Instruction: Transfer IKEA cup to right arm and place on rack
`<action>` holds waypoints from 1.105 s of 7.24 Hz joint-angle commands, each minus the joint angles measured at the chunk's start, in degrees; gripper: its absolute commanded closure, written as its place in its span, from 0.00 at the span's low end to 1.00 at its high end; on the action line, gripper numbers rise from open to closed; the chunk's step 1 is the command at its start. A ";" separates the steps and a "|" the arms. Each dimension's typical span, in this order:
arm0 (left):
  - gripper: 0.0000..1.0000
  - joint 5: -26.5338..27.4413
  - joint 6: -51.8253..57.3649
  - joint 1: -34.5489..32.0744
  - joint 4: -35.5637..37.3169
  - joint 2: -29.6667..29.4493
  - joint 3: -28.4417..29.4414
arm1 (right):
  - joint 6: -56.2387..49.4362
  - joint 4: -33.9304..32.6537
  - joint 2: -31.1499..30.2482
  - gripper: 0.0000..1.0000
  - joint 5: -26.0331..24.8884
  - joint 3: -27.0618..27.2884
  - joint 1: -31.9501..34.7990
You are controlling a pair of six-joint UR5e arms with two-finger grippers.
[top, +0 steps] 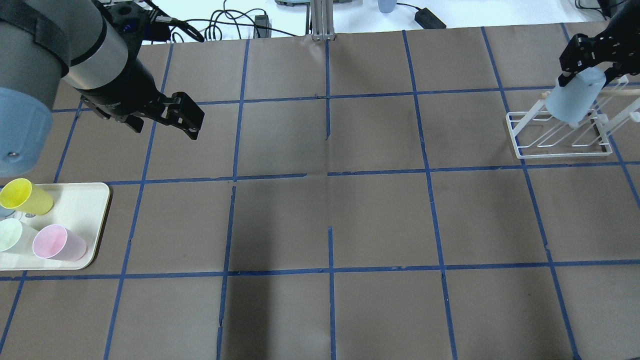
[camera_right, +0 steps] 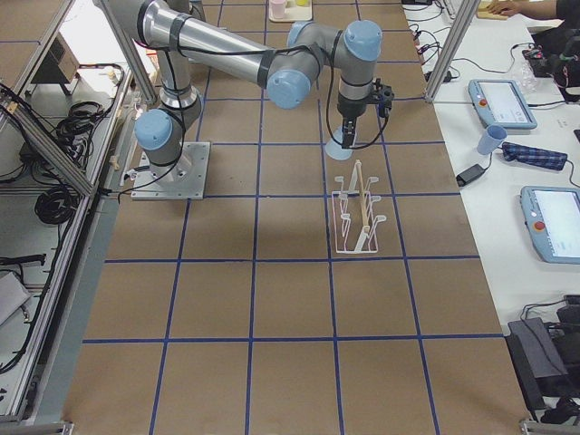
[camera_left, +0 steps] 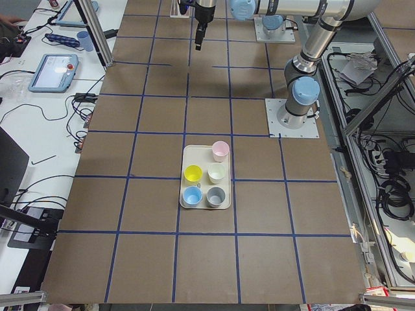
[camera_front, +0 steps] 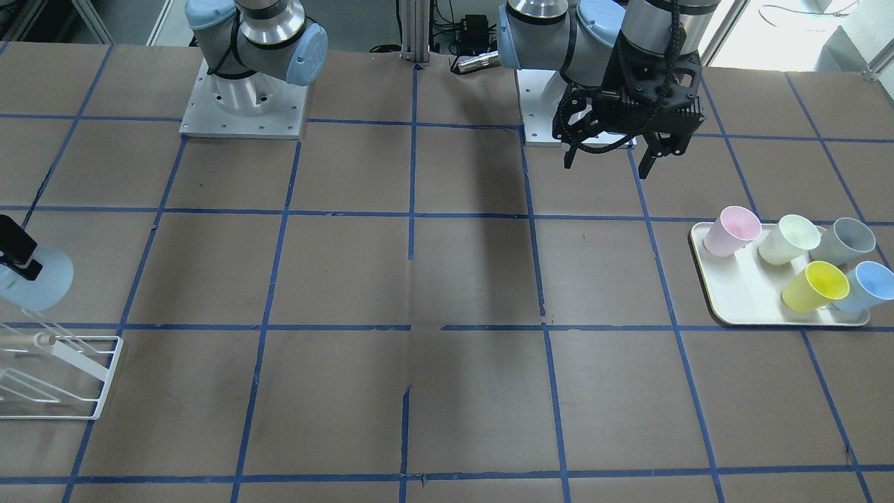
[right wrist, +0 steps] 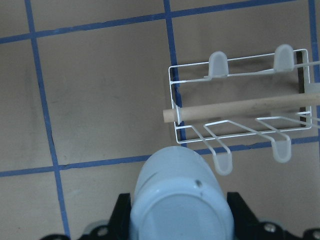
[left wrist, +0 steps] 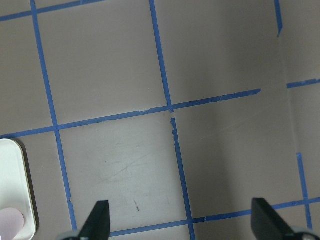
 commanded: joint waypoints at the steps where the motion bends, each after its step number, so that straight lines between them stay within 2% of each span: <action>1: 0.00 -0.47 0.30 0.09 -1.06 -0.10 0.15 | -2.07 -4.45 0.67 0.88 -0.24 2.44 -0.97; 6: 0.00 -0.38 0.30 0.36 -0.54 0.25 0.15 | -4.88 -7.79 3.13 0.87 -0.41 5.61 -3.61; 8: 0.00 -0.38 0.30 0.36 -0.54 0.25 0.15 | -4.97 -9.37 4.61 0.83 -0.50 5.61 -3.61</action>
